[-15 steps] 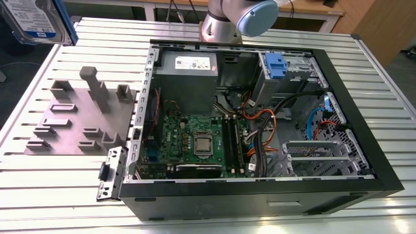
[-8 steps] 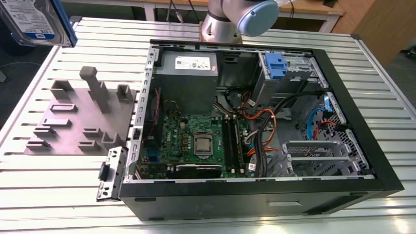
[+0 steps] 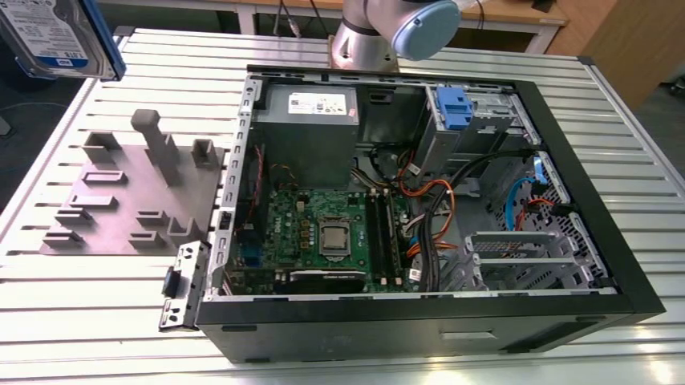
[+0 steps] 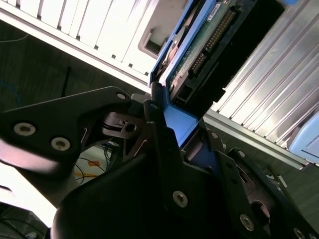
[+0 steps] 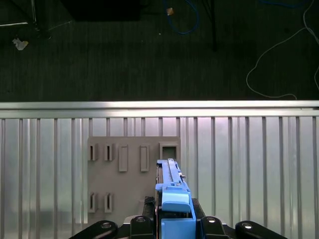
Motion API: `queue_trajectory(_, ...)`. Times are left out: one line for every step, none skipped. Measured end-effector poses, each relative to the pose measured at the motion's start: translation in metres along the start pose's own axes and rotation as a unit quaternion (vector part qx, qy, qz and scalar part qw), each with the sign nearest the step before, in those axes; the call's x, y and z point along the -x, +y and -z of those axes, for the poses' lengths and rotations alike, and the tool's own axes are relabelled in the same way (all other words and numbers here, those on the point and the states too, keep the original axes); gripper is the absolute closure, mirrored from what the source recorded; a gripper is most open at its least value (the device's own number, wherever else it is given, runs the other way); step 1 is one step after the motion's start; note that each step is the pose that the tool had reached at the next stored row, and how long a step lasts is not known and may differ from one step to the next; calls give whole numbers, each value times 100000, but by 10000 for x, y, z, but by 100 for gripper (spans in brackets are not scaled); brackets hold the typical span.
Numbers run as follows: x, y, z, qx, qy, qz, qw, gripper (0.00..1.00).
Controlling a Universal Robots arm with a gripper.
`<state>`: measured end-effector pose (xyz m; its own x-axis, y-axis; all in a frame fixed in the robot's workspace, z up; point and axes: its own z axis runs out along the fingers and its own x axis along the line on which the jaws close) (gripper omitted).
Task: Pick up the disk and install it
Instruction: 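Pick up the disk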
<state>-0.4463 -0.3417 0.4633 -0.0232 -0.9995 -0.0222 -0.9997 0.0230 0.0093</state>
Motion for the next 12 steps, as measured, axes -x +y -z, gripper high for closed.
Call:
queue_trajectory(0,0,0,1,-2,-3,100000,64)
queue_trajectory(0,0,0,1,0,-6,100000,64)
queue_trajectory(0,0,0,2,-1,-4,100000,64)
queue_trajectory(-1,0,1,5,1,2,100000,64)
queue_trajectory(-1,0,0,5,1,0,100000,64)
queue_trajectory(-1,0,0,2,0,-1,100000,64)
queue_trajectory(-1,0,0,4,0,-1,100000,64)
queue_trajectory(-2,0,0,1,0,0,100000,64)
queue_trajectory(-2,0,0,5,1,-1,100000,64)
queue_trajectory(-2,0,0,3,0,1,100000,64)
queue_trajectory(-2,0,1,6,0,2,100000,64)
queue_trajectory(-2,0,3,7,1,-1,100000,64)
